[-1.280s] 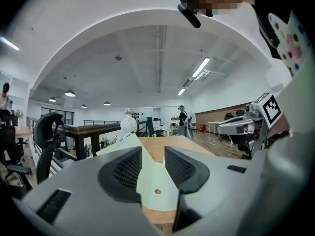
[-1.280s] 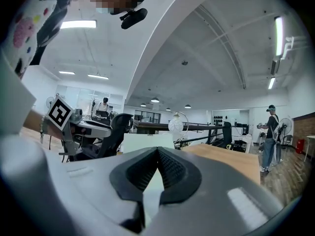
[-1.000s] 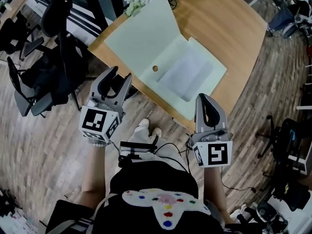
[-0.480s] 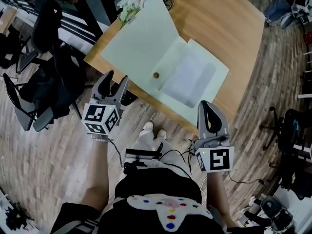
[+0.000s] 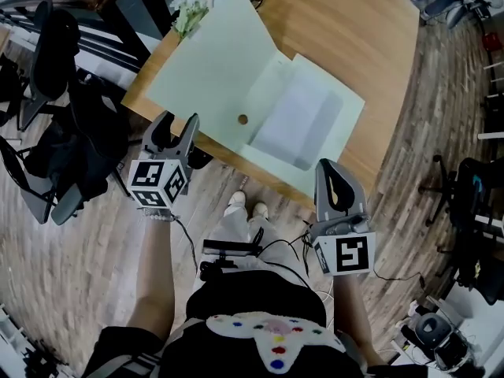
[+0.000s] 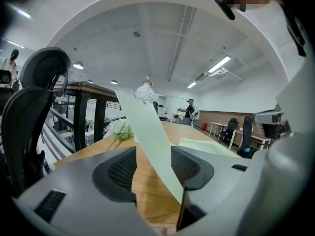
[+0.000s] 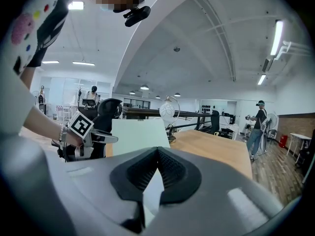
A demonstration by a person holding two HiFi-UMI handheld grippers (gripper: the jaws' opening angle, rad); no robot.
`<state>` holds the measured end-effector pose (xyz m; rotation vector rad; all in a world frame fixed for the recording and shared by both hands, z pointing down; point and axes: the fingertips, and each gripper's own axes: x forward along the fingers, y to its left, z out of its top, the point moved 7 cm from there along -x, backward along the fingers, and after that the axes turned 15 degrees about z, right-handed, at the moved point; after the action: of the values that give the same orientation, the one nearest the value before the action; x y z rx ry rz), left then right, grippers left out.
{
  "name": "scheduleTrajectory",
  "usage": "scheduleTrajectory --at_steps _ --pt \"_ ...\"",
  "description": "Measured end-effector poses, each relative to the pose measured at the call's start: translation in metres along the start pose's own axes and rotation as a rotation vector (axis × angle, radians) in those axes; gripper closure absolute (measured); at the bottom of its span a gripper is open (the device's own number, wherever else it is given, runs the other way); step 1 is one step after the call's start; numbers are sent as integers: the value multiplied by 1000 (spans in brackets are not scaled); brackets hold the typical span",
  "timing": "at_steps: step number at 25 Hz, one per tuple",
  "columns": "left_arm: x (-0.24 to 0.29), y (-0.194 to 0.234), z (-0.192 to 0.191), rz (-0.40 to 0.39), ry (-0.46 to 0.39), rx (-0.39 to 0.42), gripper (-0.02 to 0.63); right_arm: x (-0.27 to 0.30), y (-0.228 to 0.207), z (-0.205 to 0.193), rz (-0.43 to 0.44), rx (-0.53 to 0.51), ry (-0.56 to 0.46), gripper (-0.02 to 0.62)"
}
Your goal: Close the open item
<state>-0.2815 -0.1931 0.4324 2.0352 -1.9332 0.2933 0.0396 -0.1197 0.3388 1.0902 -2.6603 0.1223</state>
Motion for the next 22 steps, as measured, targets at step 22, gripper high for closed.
scheduleTrajectory --at_steps 22 --pt "-32 -71 27 -103 -64 219 586 -48 -14 -16 -84 20 -12 588"
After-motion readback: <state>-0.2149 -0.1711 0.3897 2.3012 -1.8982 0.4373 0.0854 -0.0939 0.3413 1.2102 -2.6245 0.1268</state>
